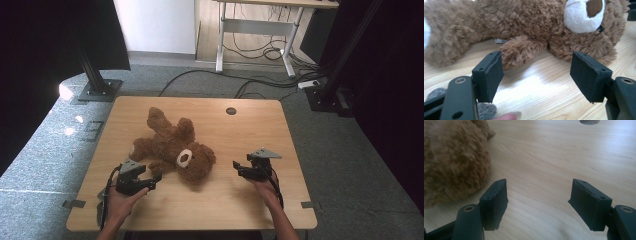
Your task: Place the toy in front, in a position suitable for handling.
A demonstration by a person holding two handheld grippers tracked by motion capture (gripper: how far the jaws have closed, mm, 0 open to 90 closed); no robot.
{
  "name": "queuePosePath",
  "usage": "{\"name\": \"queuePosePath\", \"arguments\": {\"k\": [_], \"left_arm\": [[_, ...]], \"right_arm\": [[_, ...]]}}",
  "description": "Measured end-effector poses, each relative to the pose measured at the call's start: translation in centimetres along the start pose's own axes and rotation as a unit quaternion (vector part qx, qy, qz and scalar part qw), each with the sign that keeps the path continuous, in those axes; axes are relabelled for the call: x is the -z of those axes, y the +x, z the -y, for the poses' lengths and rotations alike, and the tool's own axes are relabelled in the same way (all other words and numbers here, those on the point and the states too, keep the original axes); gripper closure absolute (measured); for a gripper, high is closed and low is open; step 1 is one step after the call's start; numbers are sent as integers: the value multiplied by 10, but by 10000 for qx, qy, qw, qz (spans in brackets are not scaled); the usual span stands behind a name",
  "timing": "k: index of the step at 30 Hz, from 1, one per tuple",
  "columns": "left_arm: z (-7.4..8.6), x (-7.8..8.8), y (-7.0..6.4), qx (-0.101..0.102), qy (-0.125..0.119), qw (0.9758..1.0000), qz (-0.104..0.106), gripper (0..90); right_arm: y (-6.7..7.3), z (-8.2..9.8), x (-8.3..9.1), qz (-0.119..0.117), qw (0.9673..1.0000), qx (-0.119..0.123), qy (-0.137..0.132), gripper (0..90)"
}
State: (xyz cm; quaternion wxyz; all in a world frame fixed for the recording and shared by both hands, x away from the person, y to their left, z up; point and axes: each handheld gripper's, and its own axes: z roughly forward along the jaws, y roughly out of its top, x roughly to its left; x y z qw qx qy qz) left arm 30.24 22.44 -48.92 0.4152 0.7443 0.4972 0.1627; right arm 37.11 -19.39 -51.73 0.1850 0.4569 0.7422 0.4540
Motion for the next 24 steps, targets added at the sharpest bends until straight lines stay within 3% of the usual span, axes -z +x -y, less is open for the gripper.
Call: {"name": "queuePosePath", "arguments": {"k": [5, 13, 18, 24], "left_arm": [[-5, -6, -7, -96, 18, 9999, 46, 262], [-3, -8, -6, -51, 59, 10000, 35, 261], [-3, -8, -7, -52, 56, 10000, 64, 261], [-3, -13, -8, -39, 105, 9999, 103, 261]], "right_arm": [[13, -17, -10, -185, 9998, 92, -61, 304], [45, -43, -35, -514, 9979, 380, -75, 305], [53, -53, -44, -574, 9976, 368, -89, 321], [53, -54, -49, -787, 9965, 267, -38, 403]]}}
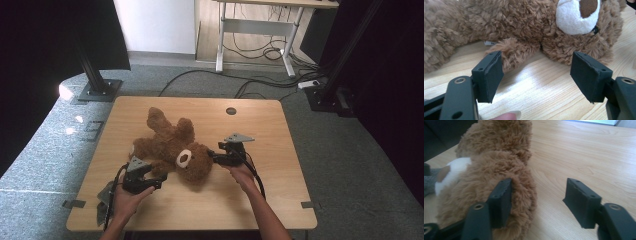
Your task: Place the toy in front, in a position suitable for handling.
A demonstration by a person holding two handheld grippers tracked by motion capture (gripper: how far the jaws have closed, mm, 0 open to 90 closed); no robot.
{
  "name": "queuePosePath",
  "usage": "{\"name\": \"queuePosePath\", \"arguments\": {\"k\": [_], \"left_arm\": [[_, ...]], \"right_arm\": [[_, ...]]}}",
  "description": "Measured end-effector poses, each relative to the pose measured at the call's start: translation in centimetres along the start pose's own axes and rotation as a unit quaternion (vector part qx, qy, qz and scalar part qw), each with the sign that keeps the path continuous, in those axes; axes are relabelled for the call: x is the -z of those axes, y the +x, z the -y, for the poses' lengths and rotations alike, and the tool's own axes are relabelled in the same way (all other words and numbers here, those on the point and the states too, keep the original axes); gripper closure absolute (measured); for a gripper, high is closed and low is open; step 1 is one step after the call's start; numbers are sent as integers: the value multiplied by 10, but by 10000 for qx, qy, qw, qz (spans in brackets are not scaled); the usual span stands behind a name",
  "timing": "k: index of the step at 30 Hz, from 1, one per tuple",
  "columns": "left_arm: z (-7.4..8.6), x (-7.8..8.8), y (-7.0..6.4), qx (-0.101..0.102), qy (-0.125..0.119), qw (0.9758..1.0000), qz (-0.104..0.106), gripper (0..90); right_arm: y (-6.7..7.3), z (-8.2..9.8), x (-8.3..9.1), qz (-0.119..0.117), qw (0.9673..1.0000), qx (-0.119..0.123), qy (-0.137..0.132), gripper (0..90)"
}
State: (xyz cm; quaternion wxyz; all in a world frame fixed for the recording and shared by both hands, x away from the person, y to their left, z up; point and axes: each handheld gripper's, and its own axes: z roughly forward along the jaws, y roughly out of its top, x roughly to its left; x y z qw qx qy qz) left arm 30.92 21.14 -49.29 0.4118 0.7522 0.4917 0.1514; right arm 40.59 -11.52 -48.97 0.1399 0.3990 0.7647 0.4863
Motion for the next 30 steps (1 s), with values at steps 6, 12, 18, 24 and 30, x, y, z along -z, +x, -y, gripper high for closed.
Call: {"name": "queuePosePath", "arguments": {"k": [6, 12, 18, 24, 30], "left_arm": [[-3, -5, -5, 2, 14, 10000, 96, 261], [-7, -9, -11, -71, -7, 9999, 145, 261], [-9, -12, -14, -102, 23, 9998, 174, 261], [-10, -15, -16, -128, 24, 9997, 211, 261], [-10, -14, -15, -105, 3, 9997, 206, 261]], "right_arm": [[4, 4, 4, -163, 9998, 137, 62, 529], [19, 7, 4, -524, 9980, 307, 189, 747], [27, 11, 7, -502, 9966, 600, 273, 653], [18, -16, 2, -441, 9971, 621, 66, 513], [18, -49, -25, -512, 9972, 543, 53, 393]]}}
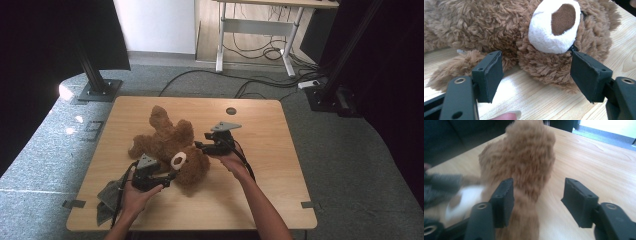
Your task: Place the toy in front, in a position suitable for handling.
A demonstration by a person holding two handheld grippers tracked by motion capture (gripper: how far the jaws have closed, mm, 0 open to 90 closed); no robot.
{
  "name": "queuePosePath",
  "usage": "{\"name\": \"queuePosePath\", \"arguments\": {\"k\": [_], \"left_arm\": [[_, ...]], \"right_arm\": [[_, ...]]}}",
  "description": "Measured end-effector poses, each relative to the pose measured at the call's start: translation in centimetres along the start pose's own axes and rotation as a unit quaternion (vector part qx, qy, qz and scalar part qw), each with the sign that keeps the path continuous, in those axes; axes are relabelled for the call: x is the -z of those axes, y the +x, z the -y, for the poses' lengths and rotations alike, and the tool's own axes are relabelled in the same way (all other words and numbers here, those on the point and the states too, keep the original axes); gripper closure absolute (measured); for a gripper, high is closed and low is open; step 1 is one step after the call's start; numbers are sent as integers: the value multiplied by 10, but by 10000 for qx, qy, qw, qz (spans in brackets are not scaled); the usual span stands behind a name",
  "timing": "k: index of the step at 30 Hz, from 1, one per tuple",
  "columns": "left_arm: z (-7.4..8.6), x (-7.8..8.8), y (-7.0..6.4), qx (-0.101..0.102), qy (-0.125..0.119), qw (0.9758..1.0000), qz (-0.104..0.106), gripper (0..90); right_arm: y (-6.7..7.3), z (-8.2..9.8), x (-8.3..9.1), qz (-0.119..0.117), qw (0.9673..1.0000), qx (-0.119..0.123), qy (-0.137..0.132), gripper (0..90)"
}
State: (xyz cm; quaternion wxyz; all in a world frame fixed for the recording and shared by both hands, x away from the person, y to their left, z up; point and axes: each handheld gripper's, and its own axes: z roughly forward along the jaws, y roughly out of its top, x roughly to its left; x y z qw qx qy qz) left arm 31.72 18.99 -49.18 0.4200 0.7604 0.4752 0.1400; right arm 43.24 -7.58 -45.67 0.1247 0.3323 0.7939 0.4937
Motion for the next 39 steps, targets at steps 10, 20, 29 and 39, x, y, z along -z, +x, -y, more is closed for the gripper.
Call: {"name": "queuePosePath", "arguments": {"k": [10, 20, 29, 39], "left_arm": [[2, 2, 2, 21, -21, 10000, -2, 261], [2, 0, 1, 13, -8, 10000, -1, 261], [2, -2, -5, -44, -5, 10000, 49, 262], [-12, -10, -39, -430, -33, 9987, 287, 261]], "right_arm": [[-5, -25, -45, -257, 9996, -145, 15, 302], [-2, -27, -64, -315, 9995, 42, 48, 580], [-11, -22, -55, 4, 9997, 94, 235, 747], [-20, -2, -32, 80, 9999, -24, 111, 766]]}}
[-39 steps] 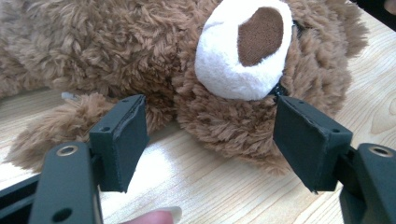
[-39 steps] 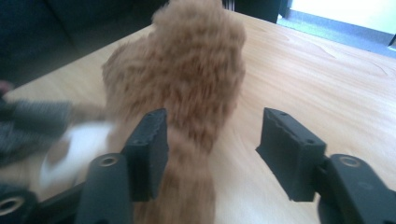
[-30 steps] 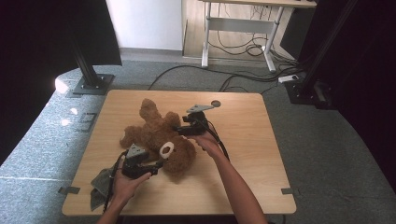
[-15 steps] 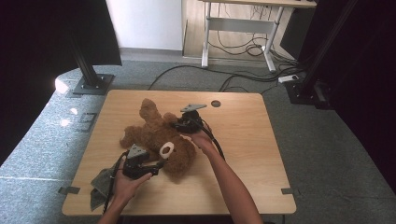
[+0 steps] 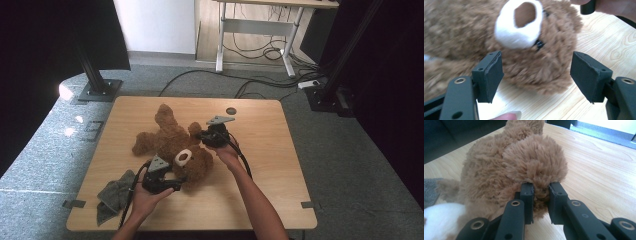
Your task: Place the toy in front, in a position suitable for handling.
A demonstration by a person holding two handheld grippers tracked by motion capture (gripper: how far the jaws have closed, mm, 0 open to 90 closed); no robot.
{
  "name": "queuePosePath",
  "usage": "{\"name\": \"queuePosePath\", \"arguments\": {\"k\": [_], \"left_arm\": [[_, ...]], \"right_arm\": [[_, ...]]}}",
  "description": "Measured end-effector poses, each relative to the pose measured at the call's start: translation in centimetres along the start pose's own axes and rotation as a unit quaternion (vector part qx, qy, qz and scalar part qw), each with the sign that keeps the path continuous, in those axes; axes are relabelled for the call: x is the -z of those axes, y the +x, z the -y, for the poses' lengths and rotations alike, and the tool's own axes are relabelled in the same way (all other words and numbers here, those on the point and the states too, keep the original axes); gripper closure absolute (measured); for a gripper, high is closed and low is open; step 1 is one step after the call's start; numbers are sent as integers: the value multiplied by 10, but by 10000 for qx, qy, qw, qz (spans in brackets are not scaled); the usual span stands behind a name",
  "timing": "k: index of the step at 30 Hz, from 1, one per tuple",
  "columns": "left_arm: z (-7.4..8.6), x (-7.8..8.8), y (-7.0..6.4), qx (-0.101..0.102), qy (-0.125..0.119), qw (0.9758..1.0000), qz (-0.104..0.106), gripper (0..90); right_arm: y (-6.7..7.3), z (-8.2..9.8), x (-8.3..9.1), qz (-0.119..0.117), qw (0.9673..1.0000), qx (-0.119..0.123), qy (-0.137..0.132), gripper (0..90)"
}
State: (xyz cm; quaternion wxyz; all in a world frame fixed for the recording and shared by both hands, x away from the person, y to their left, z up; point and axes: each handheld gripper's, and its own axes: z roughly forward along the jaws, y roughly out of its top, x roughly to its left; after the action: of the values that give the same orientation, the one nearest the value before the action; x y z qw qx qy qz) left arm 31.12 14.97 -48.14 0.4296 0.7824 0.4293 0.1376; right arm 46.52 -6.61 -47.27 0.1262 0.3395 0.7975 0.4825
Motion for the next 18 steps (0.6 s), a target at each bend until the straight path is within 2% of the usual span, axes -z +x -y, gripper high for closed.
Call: {"name": "queuePosePath", "arguments": {"k": [7, 10, 15, 18], "left_arm": [[-6, -24, -2, -70, 270, 9989, -379, 261], [-5, -30, 2, 105, 277, 9991, -315, 244], [-6, -34, 7, 111, 365, 9984, -409, 226], [-6, -33, 10, 81, 378, 9979, -516, 223]], "right_arm": [[0, 5, 7, 100, 9999, 85, 6, 783], [-4, 11, 10, 93, 10000, -2, 0, 792], [-8, 17, 18, 84, 9999, -88, 38, 804], [-6, 18, 26, 151, 9999, -11, 26, 810]]}}
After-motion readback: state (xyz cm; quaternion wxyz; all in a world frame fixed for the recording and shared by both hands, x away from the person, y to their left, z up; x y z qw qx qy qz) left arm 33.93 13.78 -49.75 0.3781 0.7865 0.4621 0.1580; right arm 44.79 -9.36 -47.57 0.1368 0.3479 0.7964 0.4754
